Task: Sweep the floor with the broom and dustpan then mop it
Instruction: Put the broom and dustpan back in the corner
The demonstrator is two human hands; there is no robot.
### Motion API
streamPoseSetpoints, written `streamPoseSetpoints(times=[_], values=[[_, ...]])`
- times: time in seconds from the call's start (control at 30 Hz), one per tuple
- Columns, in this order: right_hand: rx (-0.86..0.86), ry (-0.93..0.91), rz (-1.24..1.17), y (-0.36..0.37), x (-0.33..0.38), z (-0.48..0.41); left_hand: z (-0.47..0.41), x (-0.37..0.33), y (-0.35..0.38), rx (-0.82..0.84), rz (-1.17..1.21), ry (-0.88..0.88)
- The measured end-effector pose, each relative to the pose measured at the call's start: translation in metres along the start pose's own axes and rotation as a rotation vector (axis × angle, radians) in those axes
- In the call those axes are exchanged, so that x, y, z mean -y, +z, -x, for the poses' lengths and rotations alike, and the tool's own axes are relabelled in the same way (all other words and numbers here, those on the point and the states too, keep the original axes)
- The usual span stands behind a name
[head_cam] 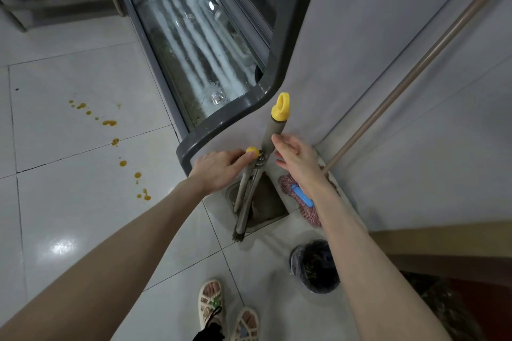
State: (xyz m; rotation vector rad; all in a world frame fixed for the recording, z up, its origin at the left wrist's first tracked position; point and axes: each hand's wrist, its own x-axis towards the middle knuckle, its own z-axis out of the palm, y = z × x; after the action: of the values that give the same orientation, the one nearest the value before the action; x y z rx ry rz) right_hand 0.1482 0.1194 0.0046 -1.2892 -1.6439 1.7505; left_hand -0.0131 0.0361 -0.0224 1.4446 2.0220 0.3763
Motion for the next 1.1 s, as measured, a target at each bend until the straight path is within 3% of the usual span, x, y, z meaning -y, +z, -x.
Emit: streamPoseSetpoints(times=[0.2,1.1], values=[[0.098,0.120,-0.069,0.002,-0.010,-0.006,-0.004,0.001,-0.001,0.005,0.076,-0.015],[0.089,0.085,-0.073,0.001,-0.066,-0.029,-0.010,-0.003,-0.002,0.008,0.108,-0.023]])
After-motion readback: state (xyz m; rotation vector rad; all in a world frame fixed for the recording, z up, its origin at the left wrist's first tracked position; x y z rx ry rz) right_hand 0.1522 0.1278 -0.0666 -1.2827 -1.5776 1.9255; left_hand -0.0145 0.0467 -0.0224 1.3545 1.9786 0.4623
